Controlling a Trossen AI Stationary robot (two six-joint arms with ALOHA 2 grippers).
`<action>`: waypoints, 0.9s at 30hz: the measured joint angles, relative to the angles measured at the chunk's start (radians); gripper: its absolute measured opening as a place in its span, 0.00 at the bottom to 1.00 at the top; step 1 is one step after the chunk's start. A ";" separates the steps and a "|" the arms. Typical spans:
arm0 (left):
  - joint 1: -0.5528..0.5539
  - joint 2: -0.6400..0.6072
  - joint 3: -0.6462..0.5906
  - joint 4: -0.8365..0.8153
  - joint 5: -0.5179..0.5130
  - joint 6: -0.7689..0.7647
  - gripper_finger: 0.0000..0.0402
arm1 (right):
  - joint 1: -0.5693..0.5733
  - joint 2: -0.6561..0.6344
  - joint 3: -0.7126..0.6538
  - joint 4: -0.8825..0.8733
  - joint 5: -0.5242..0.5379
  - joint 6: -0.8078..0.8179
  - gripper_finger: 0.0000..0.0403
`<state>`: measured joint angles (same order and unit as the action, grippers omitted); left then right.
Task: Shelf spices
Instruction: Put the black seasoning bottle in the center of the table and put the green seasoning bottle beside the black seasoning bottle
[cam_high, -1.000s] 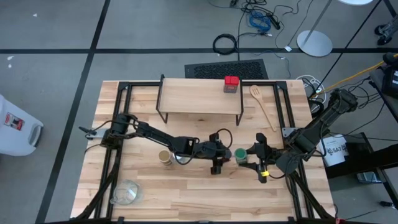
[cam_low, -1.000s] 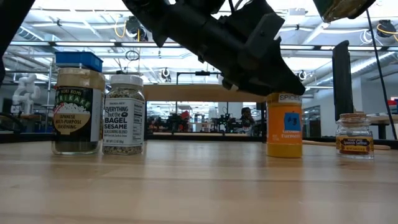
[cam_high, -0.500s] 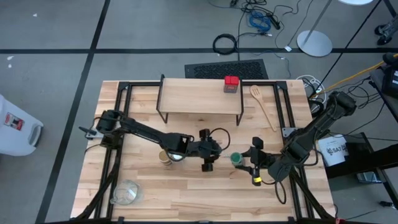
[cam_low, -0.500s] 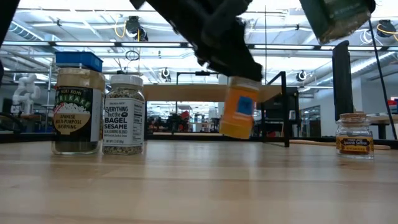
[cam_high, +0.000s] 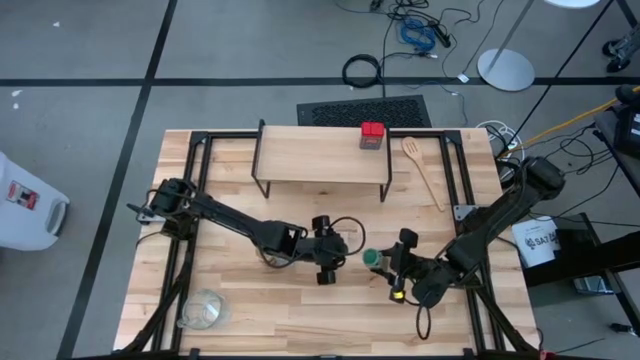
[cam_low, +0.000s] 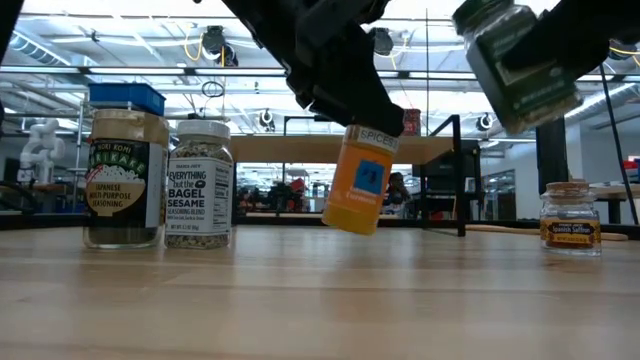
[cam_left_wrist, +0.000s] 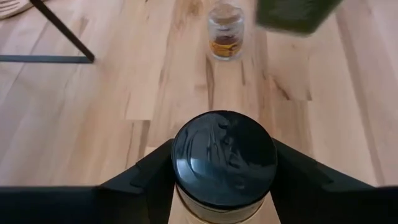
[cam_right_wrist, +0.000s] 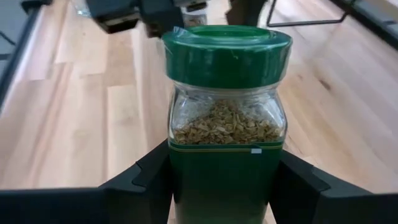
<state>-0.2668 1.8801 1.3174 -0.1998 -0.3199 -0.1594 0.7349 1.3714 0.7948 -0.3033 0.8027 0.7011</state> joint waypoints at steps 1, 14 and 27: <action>-0.001 0.000 -0.002 0.005 0.000 0.001 0.53 | 0.000 0.006 0.000 0.000 0.014 0.001 0.48; 0.020 0.007 -0.016 0.154 -0.052 0.040 0.54 | -0.029 0.018 -0.015 0.002 0.074 -0.007 0.48; 0.025 0.078 -0.014 0.175 -0.020 0.035 0.54 | -0.029 0.018 -0.132 0.171 0.067 0.011 0.48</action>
<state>-0.2419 1.9583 1.3033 -0.0253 -0.3401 -0.1243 0.7059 1.3891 0.6624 -0.1319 0.8696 0.7117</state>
